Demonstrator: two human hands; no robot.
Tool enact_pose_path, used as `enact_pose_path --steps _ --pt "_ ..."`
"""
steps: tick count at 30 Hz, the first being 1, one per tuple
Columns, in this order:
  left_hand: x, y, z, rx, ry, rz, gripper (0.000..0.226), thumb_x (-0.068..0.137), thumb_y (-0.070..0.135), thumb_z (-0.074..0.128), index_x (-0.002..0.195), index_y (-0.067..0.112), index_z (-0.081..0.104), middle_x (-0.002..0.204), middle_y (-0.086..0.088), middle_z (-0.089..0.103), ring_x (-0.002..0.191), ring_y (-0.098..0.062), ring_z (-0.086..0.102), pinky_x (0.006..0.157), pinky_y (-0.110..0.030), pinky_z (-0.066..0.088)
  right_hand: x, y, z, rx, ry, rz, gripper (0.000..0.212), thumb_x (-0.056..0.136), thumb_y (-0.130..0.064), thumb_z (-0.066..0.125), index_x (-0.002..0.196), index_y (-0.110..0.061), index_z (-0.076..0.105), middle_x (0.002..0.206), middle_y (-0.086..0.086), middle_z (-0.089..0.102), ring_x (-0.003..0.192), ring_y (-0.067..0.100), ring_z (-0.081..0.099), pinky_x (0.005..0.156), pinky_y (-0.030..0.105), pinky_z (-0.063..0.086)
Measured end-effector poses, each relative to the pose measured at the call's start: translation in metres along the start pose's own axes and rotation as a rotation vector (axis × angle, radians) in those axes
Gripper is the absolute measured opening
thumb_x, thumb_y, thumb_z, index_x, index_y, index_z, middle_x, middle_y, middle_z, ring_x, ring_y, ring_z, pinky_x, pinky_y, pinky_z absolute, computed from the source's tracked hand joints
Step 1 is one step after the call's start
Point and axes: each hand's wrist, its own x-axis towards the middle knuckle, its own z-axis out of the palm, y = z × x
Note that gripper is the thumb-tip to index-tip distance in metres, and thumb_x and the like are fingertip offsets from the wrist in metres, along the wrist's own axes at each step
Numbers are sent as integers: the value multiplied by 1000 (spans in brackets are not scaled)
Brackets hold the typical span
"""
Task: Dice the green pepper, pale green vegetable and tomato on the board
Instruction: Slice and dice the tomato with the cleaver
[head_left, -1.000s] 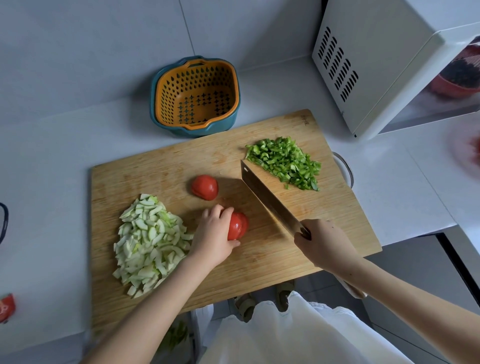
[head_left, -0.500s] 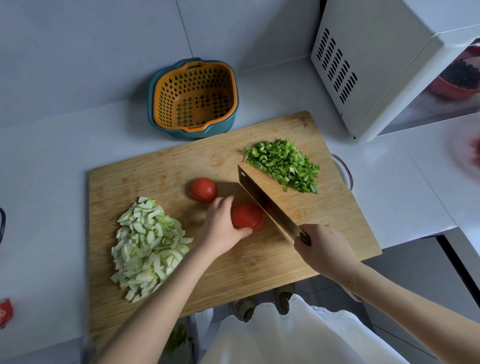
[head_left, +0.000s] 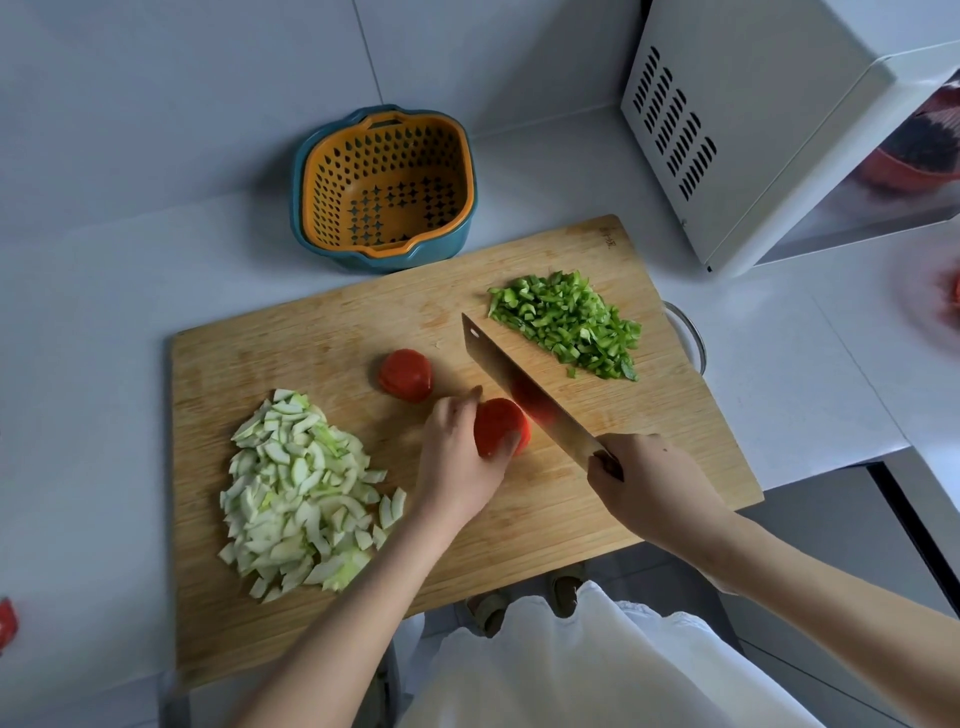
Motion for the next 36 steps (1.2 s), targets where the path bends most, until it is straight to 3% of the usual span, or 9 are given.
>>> enact_pose_path --steps 4,9,17,21,23,25,28,33,36 --pt "-3 -9 13 146 -20 141 62 86 46 57 132 6 47 123 -15 49 113 -29 47 95 -31 40 -3 -6 -9 -11 -31 -22 36 93 -20 40 58 -21 33 53 -4 39 45 13 34 44 22 25" --pt "-10 -18 30 309 87 247 58 91 43 40 130 0 43 116 -19 53 106 -29 43 90 -39 47 -4 -13 -11 -39 -61 -10 32 93 -20 39 61 -20 36 55 -4 40 46 14 35 44 23 26" --pt "-11 -17 33 430 179 369 66 77 30 66 126 -5 40 110 -21 55 98 -29 44 82 -42 53 -21 -15 -25 -138 -139 49 33 95 -21 36 62 -23 30 58 -5 41 46 10 38 42 19 24" --pt "-10 -12 27 440 209 450 78 62 21 85 124 5 40 112 -17 42 96 -30 41 75 -41 55 -11 -24 -23 -119 -152 27 24 96 -20 35 73 -19 43 60 -5 43 47 8 39 43 18 27" --pt "-10 -18 33 473 167 428 66 72 24 78 125 0 48 117 -21 48 99 -31 44 86 -43 49 4 -30 -15 -100 -151 10 21 95 -18 36 78 -15 48 61 -5 44 49 8 40 44 19 29" --pt "-11 -25 40 469 168 389 50 89 29 57 127 -2 50 120 -21 51 101 -30 44 92 -40 38 23 -35 -2 -53 -133 3 21 95 -16 37 79 -13 50 62 -5 45 52 10 43 45 19 31" --pt "-10 -22 39 408 126 291 56 94 38 32 130 -4 46 118 -21 53 97 -30 48 91 -38 41 44 -40 16 12 -70 11 21 96 -18 38 81 -13 52 66 -2 49 61 17 49 47 22 34" --pt "-12 -22 36 261 122 284 59 99 43 27 134 -2 40 119 -21 49 106 -30 45 95 -38 39 29 -35 7 61 -19 2 24 95 -17 39 73 -13 48 63 0 49 56 18 46 50 27 35" --pt "-13 -24 39 143 160 265 52 100 40 30 130 -2 41 119 -23 51 111 -31 46 96 -40 43 8 -32 -8 13 -23 -4 31 95 -17 38 65 -16 40 57 -2 43 48 14 36 44 24 26"
